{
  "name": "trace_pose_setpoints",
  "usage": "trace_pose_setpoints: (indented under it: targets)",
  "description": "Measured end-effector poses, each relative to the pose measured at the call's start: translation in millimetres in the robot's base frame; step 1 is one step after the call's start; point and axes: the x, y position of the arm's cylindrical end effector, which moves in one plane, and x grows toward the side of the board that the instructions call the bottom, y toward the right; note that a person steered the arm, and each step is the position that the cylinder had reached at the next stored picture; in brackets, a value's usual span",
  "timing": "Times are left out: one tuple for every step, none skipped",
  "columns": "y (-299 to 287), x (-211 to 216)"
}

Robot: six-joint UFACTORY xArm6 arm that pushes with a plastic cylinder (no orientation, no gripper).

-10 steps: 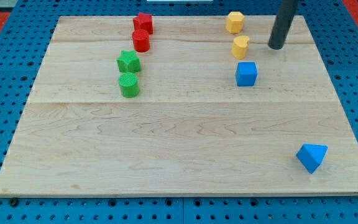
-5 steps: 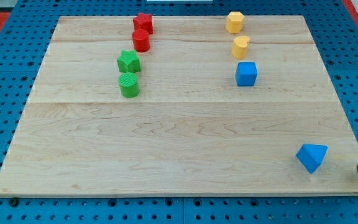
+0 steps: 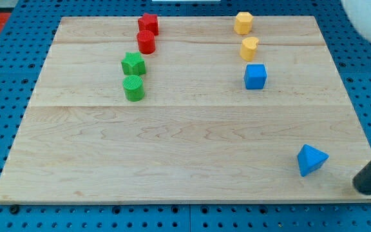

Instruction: Move the blue triangle towards center

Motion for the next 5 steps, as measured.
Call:
trace_pose_setpoints:
  targets:
    - [-46, -34]
    - [-67, -81]
    - [-100, -119]
    - [-115, -128]
    - [-113, -128]
